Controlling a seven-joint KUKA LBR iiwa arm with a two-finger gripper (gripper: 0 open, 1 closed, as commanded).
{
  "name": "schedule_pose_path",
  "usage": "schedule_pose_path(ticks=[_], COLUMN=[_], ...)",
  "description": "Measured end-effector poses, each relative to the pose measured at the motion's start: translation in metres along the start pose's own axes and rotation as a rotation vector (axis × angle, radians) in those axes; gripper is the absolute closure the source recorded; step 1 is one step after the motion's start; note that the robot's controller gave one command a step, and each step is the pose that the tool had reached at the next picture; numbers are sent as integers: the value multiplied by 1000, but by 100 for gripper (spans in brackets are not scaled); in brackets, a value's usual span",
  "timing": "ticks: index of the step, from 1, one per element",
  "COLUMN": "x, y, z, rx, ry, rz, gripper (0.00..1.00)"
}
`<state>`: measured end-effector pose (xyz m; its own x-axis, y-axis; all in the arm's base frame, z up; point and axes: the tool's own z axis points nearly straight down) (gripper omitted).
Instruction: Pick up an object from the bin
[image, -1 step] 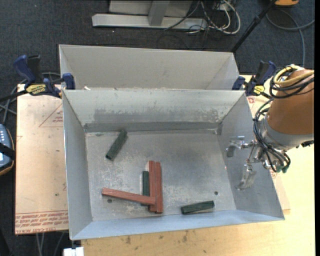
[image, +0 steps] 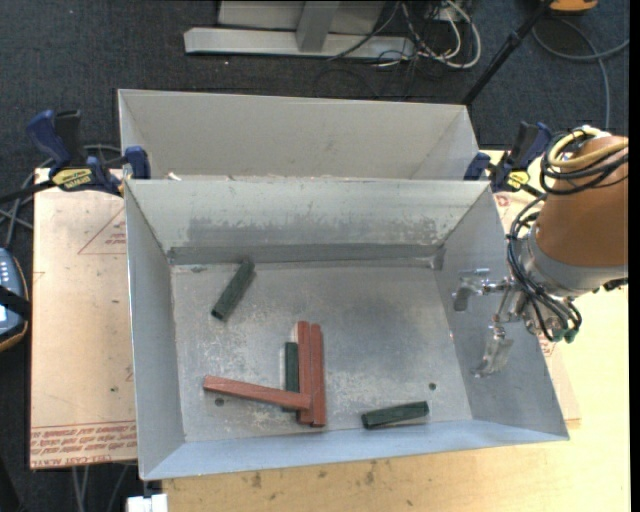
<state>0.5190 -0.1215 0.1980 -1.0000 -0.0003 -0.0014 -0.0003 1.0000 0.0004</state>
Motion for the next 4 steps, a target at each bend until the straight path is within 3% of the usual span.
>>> schedule_pose_path(ticks=[1,2,3,4], x=[13,20,26,33], y=[36,88,95,103], z=[54,71,72,123], rx=[0,-3,-1,1], ry=[-2,2,2,-13], rz=[-138,-286,-401,-276], gripper=[0,0,0,0])
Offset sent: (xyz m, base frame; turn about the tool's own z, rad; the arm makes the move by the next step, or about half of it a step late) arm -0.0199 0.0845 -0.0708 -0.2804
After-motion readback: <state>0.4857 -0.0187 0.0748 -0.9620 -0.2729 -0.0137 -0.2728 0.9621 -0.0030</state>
